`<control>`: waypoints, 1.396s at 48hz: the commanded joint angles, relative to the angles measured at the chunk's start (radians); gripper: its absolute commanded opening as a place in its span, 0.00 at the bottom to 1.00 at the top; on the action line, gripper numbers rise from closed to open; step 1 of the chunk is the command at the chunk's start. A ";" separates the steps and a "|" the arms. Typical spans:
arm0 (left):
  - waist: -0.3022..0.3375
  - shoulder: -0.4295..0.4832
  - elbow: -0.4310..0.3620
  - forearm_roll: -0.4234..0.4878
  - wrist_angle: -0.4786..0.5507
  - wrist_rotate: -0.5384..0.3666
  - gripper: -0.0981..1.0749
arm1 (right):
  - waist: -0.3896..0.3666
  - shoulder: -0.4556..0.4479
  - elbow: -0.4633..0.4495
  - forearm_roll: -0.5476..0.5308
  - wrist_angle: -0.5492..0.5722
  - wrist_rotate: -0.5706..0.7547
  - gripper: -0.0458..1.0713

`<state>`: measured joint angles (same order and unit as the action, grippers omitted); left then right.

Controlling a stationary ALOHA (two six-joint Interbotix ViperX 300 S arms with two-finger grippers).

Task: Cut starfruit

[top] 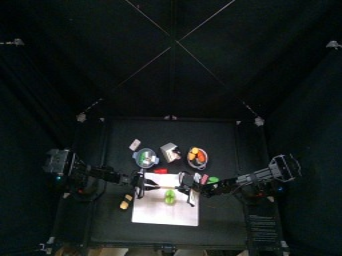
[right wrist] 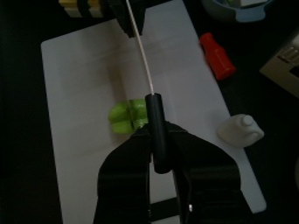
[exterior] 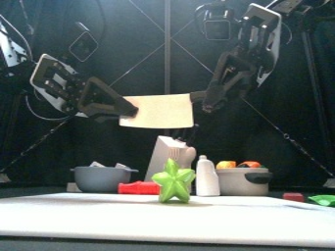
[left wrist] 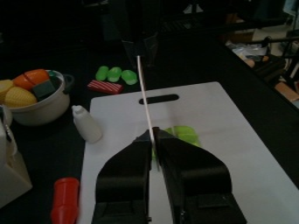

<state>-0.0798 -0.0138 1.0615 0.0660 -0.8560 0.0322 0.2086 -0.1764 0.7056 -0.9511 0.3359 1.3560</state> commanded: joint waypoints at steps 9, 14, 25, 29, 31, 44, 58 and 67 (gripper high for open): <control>-0.057 0.069 -0.034 -0.097 -0.123 0.000 0.52 | 0.018 -0.008 -0.008 0.006 0.002 0.005 0.38; -0.078 0.101 -0.037 -0.097 -0.144 0.000 0.52 | 0.034 0.002 -0.009 0.006 0.000 0.005 0.38; -0.144 0.147 -0.061 -0.100 -0.146 0.000 0.52 | 0.060 0.038 -0.011 0.054 0.000 0.003 0.38; -0.150 0.156 -0.063 -0.101 -0.146 0.000 0.52 | 0.060 0.054 -0.011 0.069 0.002 0.003 0.38; -0.150 0.163 -0.064 -0.104 -0.144 0.000 0.52 | 0.060 0.061 -0.012 0.071 0.000 0.003 0.38; -0.150 0.195 -0.078 -0.133 -0.146 0.005 0.52 | 0.054 0.075 -0.015 0.067 0.003 0.003 0.38; -0.150 0.196 -0.080 -0.135 -0.144 0.005 0.52 | 0.054 0.077 -0.015 0.069 0.006 0.003 0.38; -0.150 0.201 -0.078 -0.135 -0.144 0.003 0.52 | 0.054 0.083 -0.015 0.071 0.009 0.003 0.38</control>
<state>-0.2178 0.1933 1.0078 -0.0721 -0.9879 0.0337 0.2761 -0.0813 0.7102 -0.8790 0.3405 1.3560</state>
